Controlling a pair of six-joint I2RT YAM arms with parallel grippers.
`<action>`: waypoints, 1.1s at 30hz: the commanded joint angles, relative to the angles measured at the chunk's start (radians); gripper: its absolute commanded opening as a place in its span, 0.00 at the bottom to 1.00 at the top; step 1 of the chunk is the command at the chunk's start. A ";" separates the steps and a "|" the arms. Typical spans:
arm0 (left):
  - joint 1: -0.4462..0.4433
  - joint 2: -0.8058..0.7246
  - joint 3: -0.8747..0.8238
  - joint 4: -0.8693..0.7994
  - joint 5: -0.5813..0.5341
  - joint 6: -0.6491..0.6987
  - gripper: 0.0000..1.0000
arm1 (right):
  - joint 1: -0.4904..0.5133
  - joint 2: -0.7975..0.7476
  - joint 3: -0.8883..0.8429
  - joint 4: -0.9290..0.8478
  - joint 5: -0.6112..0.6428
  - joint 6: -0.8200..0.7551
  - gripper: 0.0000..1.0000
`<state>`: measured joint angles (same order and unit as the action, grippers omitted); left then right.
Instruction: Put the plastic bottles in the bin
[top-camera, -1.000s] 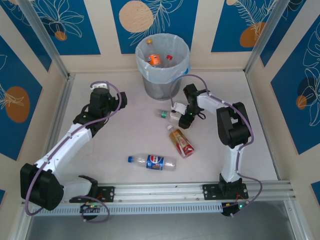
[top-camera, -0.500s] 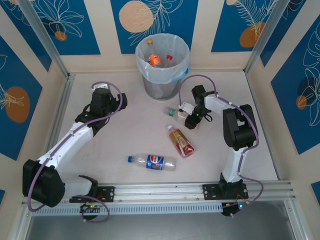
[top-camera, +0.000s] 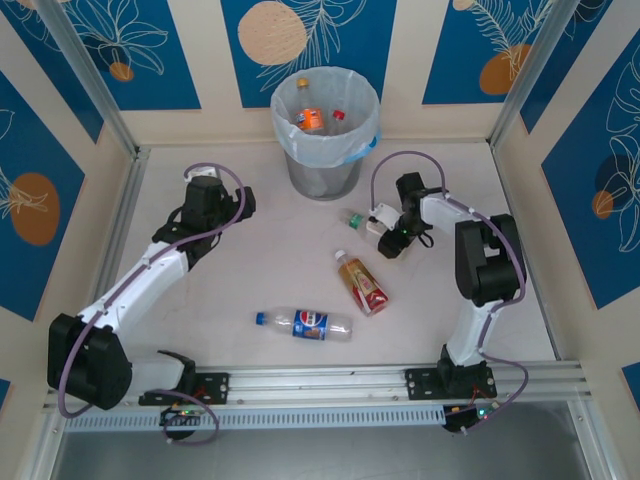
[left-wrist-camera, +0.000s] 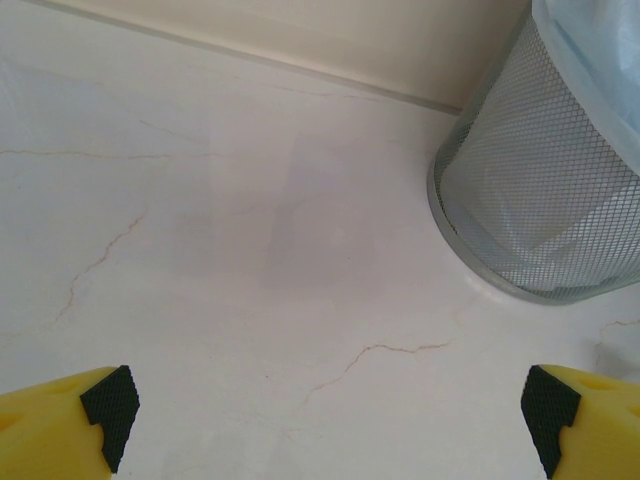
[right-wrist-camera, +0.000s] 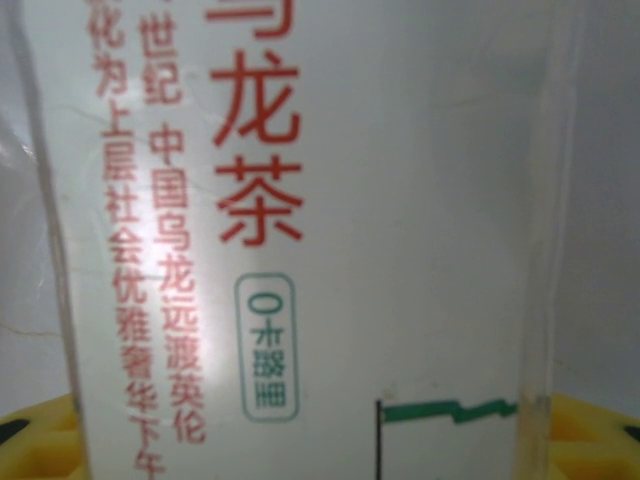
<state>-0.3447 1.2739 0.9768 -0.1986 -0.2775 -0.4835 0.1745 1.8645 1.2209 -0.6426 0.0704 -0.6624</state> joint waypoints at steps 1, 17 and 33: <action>0.015 0.010 -0.001 0.017 0.019 -0.017 0.99 | -0.029 -0.066 -0.025 0.047 -0.066 0.032 0.46; 0.021 0.030 0.003 0.017 0.038 -0.029 0.99 | -0.079 -0.173 -0.124 0.207 -0.154 0.069 0.41; 0.025 0.032 -0.009 0.011 0.044 -0.036 1.00 | -0.122 -0.496 -0.274 0.556 -0.503 0.301 0.41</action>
<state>-0.3355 1.3003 0.9768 -0.1959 -0.2436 -0.5003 0.0616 1.4452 0.9920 -0.2478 -0.2581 -0.4515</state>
